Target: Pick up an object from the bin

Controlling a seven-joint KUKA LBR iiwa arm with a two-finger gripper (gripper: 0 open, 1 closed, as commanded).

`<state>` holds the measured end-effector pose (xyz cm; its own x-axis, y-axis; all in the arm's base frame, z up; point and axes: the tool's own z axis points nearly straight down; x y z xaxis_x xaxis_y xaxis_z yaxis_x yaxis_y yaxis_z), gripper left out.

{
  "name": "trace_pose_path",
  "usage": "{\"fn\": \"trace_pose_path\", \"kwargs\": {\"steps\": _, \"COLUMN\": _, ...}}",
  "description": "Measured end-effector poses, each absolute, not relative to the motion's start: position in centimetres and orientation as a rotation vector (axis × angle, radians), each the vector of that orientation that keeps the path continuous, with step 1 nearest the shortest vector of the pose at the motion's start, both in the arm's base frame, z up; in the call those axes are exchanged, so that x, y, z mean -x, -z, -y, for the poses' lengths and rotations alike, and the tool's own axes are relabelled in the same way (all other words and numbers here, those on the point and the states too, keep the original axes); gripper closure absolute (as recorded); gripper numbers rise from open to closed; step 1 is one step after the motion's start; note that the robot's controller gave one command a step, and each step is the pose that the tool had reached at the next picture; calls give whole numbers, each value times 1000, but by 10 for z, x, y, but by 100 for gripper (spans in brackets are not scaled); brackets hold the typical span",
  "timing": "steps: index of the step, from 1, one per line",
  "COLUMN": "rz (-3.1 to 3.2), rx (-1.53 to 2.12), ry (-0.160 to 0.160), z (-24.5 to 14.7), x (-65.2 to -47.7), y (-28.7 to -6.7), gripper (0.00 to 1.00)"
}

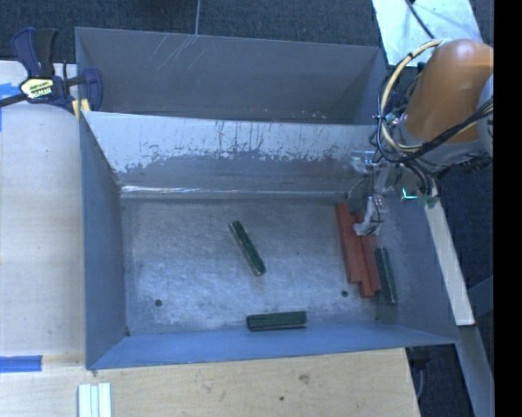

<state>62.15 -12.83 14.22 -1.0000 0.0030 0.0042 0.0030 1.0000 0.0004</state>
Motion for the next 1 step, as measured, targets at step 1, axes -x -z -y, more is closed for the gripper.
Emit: {"fn": "trace_pose_path", "kwargs": {"steps": 1, "rz": 3007, "rx": -918, "ry": -1, "z": 155, "x": -593, "y": -98, "gripper": 0}}
